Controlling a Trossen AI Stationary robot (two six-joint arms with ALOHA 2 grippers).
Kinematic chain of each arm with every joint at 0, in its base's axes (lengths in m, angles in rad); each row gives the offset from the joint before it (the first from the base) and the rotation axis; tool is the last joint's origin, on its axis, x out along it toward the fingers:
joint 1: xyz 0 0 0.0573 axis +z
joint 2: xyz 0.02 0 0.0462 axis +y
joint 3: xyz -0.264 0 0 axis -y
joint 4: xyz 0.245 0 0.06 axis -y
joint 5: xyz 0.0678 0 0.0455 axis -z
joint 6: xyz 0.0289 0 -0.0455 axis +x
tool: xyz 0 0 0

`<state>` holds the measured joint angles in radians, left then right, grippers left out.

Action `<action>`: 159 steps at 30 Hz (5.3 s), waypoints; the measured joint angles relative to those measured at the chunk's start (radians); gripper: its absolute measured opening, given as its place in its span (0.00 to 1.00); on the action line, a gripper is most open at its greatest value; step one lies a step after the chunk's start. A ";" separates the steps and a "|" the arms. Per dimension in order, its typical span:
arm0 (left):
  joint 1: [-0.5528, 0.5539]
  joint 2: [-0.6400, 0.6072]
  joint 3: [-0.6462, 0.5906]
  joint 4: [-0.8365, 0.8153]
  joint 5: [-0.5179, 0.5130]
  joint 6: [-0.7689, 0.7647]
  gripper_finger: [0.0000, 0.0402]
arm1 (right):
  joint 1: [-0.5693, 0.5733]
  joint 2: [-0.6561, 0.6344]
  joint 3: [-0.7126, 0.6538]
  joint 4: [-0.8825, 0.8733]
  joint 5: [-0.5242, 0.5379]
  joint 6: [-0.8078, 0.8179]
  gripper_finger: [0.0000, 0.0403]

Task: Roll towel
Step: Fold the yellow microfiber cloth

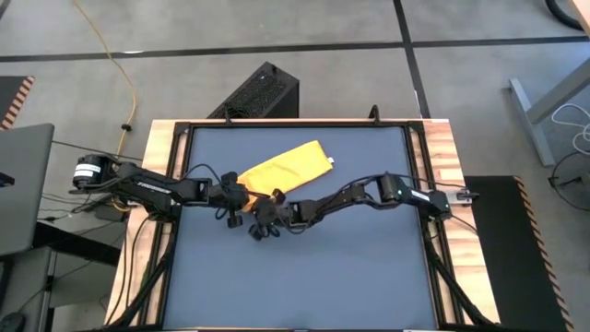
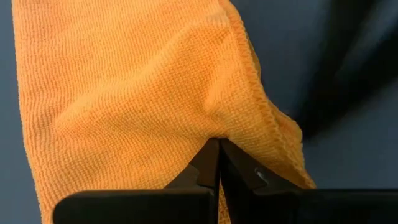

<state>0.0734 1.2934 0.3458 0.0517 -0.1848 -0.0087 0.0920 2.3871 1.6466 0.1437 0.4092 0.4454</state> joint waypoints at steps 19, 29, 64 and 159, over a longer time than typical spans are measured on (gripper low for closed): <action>0.000 0.000 0.000 0.010 -0.002 -0.003 0.00 | -0.016 0.006 0.000 0.148 -0.065 0.000 0.04; -0.002 0.001 0.029 -0.017 0.005 0.034 0.00 | -0.028 0.006 0.000 0.174 -0.081 0.007 0.04; -0.320 0.003 0.068 -0.087 0.182 -0.213 0.00 | -0.100 -0.321 -0.504 0.117 -0.019 0.150 0.04; -0.791 -0.053 0.103 0.168 -0.092 -0.012 0.00 | 0.454 -0.469 -0.294 -0.261 0.123 -0.233 0.07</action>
<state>-0.7174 1.2404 0.4488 0.2199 -0.2771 -0.0203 0.5461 1.9182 1.3523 -0.1176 0.5326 0.2124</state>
